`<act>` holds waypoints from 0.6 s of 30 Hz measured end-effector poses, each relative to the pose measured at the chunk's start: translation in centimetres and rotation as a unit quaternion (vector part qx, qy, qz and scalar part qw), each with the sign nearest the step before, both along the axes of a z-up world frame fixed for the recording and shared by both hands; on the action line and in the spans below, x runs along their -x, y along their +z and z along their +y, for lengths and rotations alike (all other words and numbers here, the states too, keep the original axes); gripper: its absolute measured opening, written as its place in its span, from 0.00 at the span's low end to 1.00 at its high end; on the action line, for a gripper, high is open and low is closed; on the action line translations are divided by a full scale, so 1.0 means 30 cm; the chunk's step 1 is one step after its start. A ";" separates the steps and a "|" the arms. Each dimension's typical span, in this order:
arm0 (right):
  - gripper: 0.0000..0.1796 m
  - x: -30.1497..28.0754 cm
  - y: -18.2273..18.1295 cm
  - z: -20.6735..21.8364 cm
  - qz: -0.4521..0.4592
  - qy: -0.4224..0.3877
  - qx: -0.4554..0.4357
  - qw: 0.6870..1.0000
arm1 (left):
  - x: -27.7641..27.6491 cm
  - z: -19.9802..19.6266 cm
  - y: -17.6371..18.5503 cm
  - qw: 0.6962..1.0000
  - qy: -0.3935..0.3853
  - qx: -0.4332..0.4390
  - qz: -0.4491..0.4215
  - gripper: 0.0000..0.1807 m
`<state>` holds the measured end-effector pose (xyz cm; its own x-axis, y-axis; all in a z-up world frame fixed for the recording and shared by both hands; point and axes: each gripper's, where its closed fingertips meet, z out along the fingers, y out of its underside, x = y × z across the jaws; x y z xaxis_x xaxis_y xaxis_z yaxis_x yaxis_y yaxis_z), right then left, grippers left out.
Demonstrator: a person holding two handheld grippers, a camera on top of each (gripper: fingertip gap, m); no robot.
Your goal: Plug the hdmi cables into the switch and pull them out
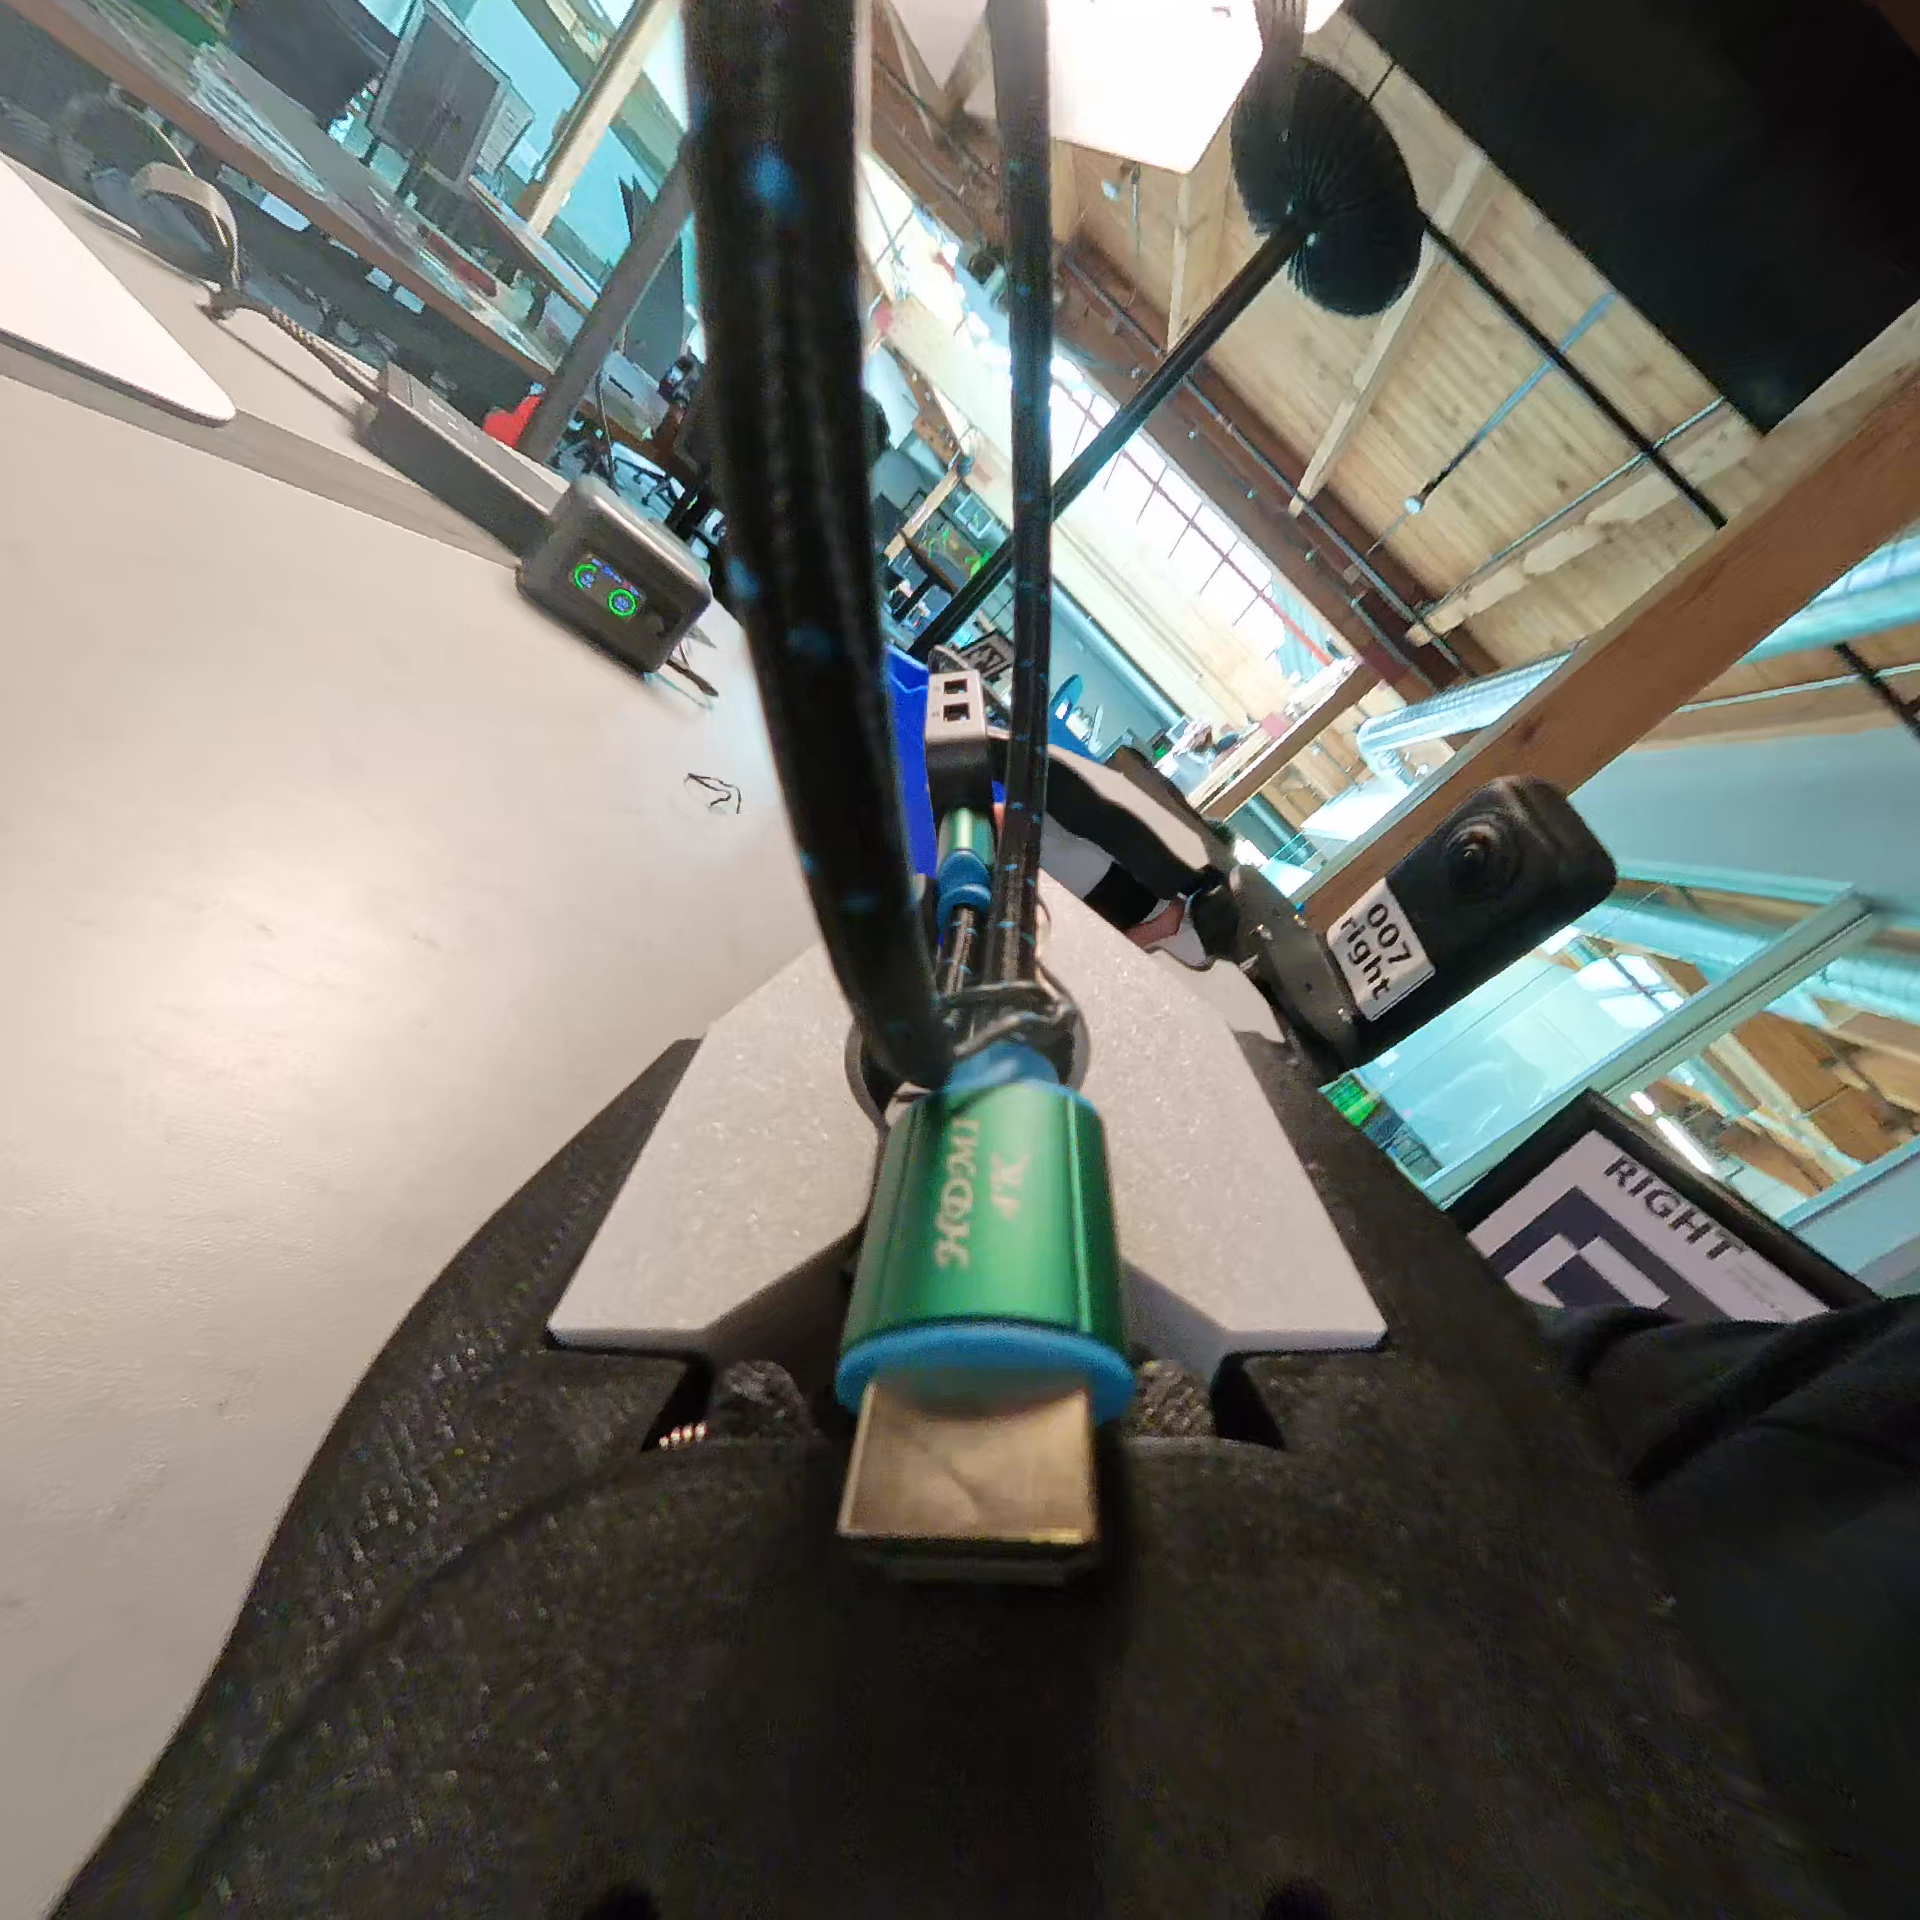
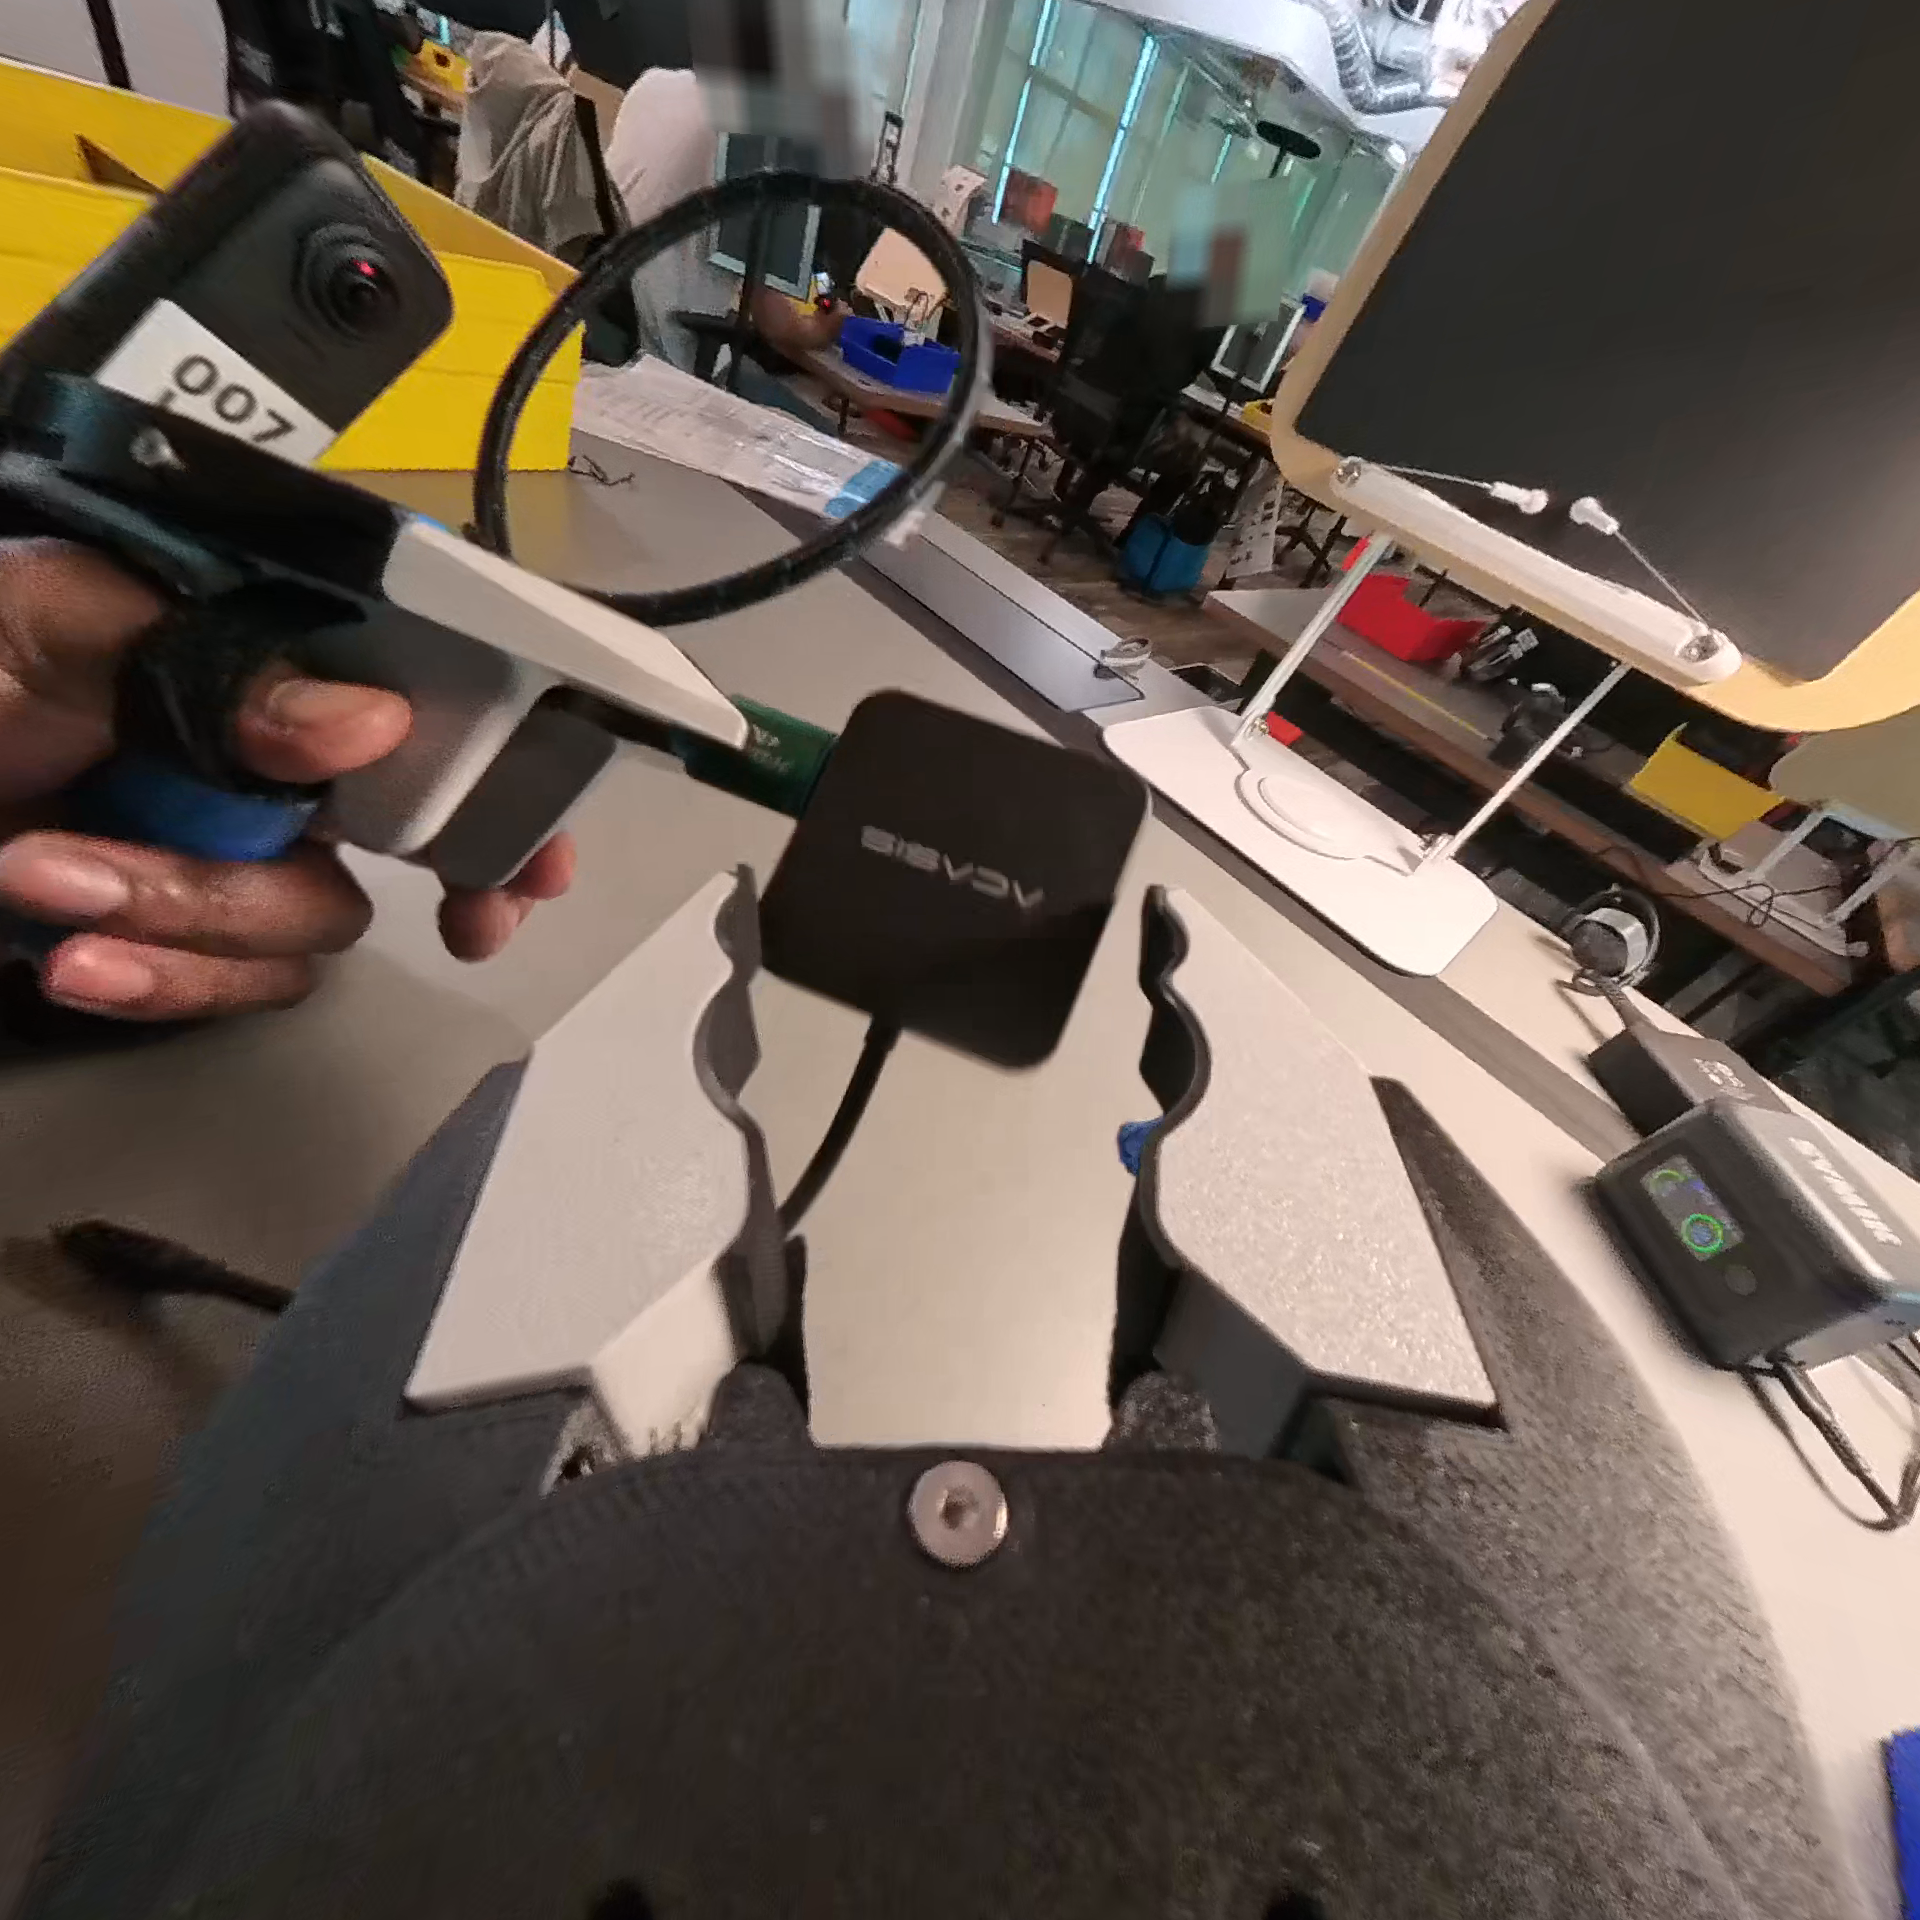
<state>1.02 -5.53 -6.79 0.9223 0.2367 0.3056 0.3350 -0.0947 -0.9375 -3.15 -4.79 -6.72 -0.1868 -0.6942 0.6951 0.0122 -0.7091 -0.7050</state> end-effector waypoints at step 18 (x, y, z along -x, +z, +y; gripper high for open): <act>0.40 0.007 -0.020 -0.014 -0.056 -0.010 0.010 0.998 | -0.001 -0.013 0.001 1.000 -0.009 -0.016 -0.003 0.07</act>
<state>0.81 -5.94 -7.39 0.8871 0.2259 0.4025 0.4357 -0.1217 -0.8918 -3.13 -5.18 -6.67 -0.2041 -0.7127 0.6711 0.0036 -0.6860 -0.7276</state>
